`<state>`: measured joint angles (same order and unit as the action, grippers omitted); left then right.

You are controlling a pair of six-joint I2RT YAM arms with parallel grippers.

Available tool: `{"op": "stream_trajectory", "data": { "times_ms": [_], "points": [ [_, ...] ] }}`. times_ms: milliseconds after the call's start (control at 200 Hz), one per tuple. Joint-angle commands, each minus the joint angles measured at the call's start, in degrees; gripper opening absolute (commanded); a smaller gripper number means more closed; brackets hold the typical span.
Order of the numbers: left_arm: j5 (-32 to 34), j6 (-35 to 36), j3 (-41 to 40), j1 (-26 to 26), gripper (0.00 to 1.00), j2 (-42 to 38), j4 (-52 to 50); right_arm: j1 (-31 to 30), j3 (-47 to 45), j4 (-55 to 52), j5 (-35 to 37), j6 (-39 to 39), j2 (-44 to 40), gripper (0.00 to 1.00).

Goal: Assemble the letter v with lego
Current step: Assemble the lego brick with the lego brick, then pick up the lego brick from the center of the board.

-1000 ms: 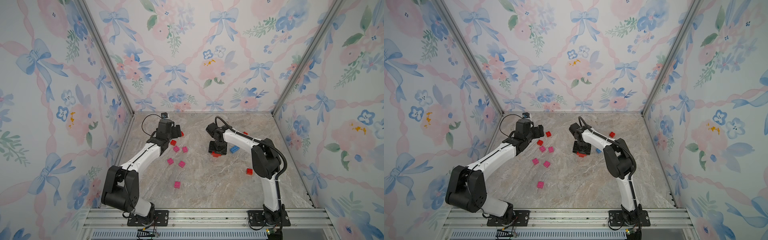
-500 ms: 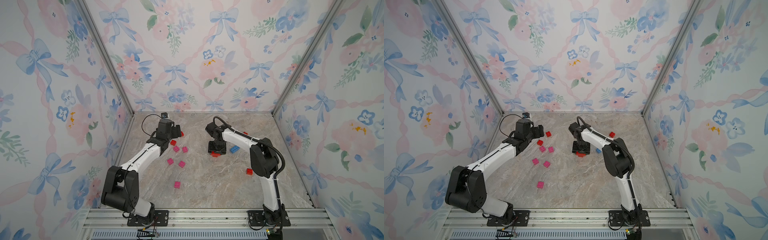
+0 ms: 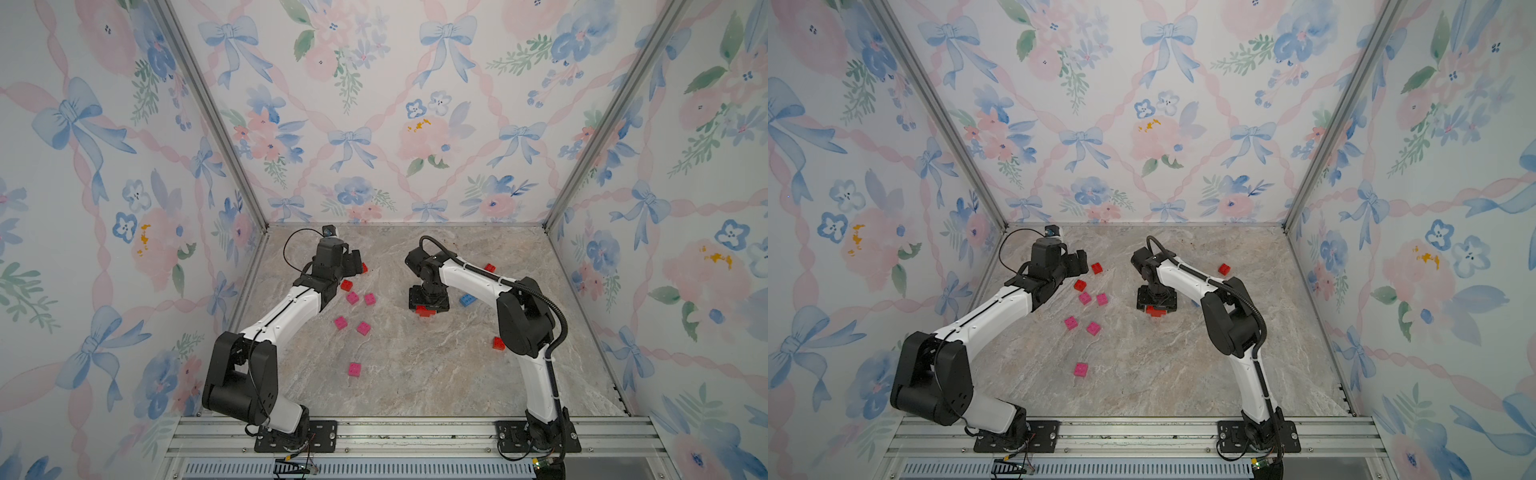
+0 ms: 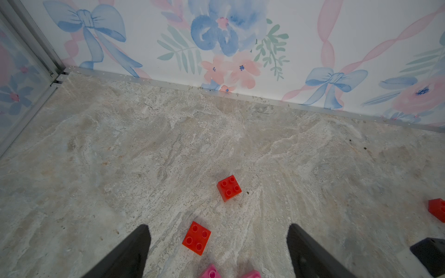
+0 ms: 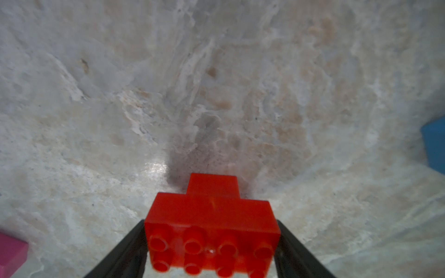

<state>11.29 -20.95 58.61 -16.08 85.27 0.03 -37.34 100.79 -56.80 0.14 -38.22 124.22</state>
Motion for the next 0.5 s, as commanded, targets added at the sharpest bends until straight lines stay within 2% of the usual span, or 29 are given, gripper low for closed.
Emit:
{"op": "stream_trajectory", "data": {
  "times_ms": [0, 115, 245, 365, 495],
  "points": [
    [0.51, 1.43, -0.86, 0.28, 0.91, -0.67, -0.28, 1.4, 1.27, -2.03, -0.52, 0.18, -4.7, 0.84],
    [0.66, 1.66, -0.86, 0.28, 0.91, -0.64, -0.32, 5.18, -0.43, -3.93, 2.77, 1.9, -8.7, 0.88],
    [0.75, 1.89, -0.86, 0.27, 0.92, -0.47, -0.31, 15.58, -1.87, -3.51, 7.63, 4.14, -11.01, 0.84],
    [0.48, 2.04, -0.69, 0.3, 0.92, -0.13, -0.37, 25.04, 2.32, -0.97, 9.78, 4.2, -6.6, 0.76],
    [0.74, 2.62, -0.85, 0.3, 0.92, -0.11, -0.3, 29.95, 9.73, 0.23, 10.08, 4.2, 0.33, 0.79]
  ]
}}
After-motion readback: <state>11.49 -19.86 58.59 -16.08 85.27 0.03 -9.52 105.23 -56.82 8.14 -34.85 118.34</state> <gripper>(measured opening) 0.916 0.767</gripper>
